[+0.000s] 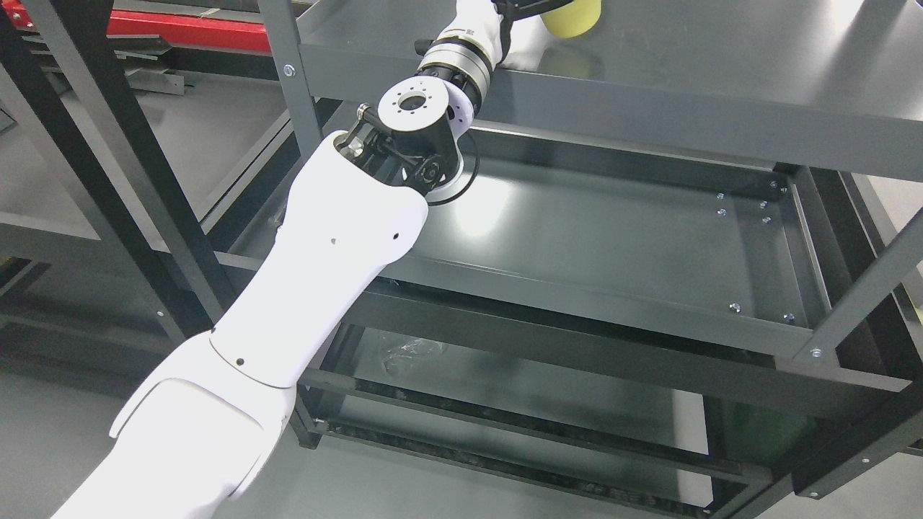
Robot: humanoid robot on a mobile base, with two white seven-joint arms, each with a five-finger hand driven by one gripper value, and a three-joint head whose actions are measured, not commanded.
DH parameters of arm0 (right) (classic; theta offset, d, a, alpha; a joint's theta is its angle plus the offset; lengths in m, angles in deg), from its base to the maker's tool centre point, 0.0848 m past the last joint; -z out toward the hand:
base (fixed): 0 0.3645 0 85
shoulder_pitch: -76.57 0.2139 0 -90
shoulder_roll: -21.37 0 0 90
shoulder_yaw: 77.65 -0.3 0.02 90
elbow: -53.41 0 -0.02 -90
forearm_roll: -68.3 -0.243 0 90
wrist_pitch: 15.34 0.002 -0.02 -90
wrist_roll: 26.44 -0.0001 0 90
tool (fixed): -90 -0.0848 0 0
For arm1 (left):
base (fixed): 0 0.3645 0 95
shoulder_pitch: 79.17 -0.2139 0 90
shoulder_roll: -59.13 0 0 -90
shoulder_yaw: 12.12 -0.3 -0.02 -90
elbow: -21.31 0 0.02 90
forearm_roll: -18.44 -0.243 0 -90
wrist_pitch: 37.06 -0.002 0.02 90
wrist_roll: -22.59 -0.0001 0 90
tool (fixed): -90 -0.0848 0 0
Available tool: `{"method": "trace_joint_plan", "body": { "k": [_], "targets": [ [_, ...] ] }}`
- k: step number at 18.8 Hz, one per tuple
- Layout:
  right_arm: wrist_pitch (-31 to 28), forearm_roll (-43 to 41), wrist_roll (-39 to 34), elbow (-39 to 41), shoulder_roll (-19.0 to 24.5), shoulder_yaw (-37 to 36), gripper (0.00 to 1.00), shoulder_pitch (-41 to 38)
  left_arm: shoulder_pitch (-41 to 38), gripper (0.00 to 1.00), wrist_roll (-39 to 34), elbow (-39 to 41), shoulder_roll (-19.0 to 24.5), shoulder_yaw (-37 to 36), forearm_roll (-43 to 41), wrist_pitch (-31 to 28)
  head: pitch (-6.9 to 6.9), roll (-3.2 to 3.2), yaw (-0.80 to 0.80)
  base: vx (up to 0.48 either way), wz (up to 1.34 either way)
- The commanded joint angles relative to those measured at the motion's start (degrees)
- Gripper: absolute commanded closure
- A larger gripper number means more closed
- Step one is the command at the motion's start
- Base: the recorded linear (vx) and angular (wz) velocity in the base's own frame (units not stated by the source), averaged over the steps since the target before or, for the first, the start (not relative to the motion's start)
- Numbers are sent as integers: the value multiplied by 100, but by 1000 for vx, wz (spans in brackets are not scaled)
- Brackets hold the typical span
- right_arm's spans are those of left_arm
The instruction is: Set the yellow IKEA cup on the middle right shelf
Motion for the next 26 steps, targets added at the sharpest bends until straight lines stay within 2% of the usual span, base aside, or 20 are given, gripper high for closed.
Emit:
{"method": "trace_joint_plan", "body": {
  "k": [1,2,3,6,8,12,22,23,24,26],
  "targets": [
    [2,-141,4,0,-100,97,1,-79,51,100,-171,-67,100,98,-68,104,0,0,0,0,0],
    [2,-141,4,0,-100,97,1,-79,51,95,-171,-68,100,81,-77,95,0,0,0,0,0],
    [2,-141,4,0,-100,97,1,-79,51,77,-128,-76,100,81,-77,69,0,0,0,0,0],
    [2,-141,4,0,-100,97,1,-79,51,36,-39,-68,100,37,-77,-45,-1,0,0,0,0],
    [2,-141,4,0,-100,97,1,-79,51,20,13,-68,100,28,-85,-133,-1,0,0,0,0],
    [2,-141,4,0,-100,97,1,-79,51,2,14,-68,100,28,-112,-203,-1,0,0,0,0],
    [2,-141,4,0,-100,97,1,-79,94,1,40,-182,100,72,-130,-283,-1,0,0,0,0],
    [2,-141,4,0,-100,97,1,-79,121,4,49,-208,100,72,-130,-291,-1,0,0,0,0],
    [2,-141,4,0,-100,97,1,-79,130,13,57,-217,100,72,-130,-292,-1,0,0,0,0],
    [2,-141,4,0,-100,97,1,-79,165,40,75,-208,100,72,-86,-283,-1,0,0,0,0]
  ]
}}
